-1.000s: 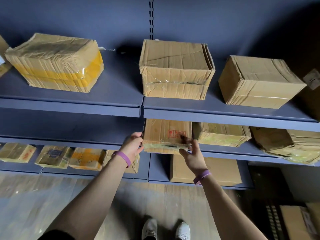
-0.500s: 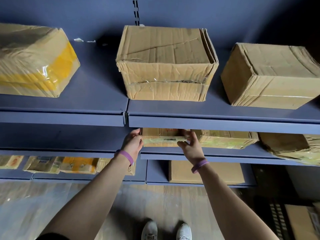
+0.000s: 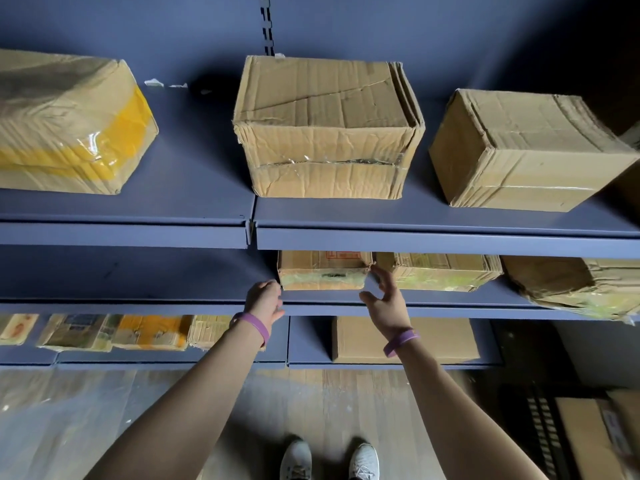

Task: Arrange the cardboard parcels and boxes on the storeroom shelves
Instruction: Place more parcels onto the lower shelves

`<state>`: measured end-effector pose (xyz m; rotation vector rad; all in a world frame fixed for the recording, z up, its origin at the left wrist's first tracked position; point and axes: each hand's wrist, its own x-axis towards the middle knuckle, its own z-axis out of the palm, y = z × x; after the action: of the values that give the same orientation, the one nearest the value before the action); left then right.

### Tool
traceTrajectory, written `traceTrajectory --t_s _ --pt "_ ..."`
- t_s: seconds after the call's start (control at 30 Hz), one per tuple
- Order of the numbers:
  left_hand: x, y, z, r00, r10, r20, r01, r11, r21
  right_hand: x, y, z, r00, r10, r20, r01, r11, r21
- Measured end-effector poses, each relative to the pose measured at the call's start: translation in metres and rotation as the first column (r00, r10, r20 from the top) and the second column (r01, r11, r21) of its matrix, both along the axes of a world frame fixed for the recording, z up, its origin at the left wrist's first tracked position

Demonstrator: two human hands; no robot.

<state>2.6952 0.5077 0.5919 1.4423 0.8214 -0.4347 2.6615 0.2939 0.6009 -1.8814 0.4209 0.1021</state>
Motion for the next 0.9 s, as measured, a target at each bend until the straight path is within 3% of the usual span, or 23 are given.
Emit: traceTrajectory --t_s 0.13,0.37,0.53,0.7,0.9 --pt "-0.019 -0.033 0.003 0.984 -0.172 -0.038 0.169 0.983 -0.075 -0.019 -0.023 0.013 0.998 -0.054 -0.034 0.054 0.999 -0.003" --pt "-0.023 -0.115 0.014 0.946 -0.315 0.076 0.323 0.937 -0.131 -0.038 -0.097 0.013 0.985 -0.168 -0.04 0.168 0.986 -0.023" --pt "-0.01 -0.167 -0.002 0.906 -0.409 0.108 0.413 0.911 -0.016 -0.035 -0.162 -0.007 0.969 -0.227 -0.097 0.226 0.974 -0.017" --pt "0.004 -0.199 -0.018 0.914 -0.386 0.127 0.378 0.922 0.081 -0.017 -0.219 -0.034 0.957 -0.24 -0.164 0.244 0.97 0.006" --pt "0.029 -0.226 -0.037 0.941 -0.334 0.057 0.309 0.914 0.263 0.012 -0.256 -0.056 0.982 -0.07 -0.175 0.075 0.997 0.018"
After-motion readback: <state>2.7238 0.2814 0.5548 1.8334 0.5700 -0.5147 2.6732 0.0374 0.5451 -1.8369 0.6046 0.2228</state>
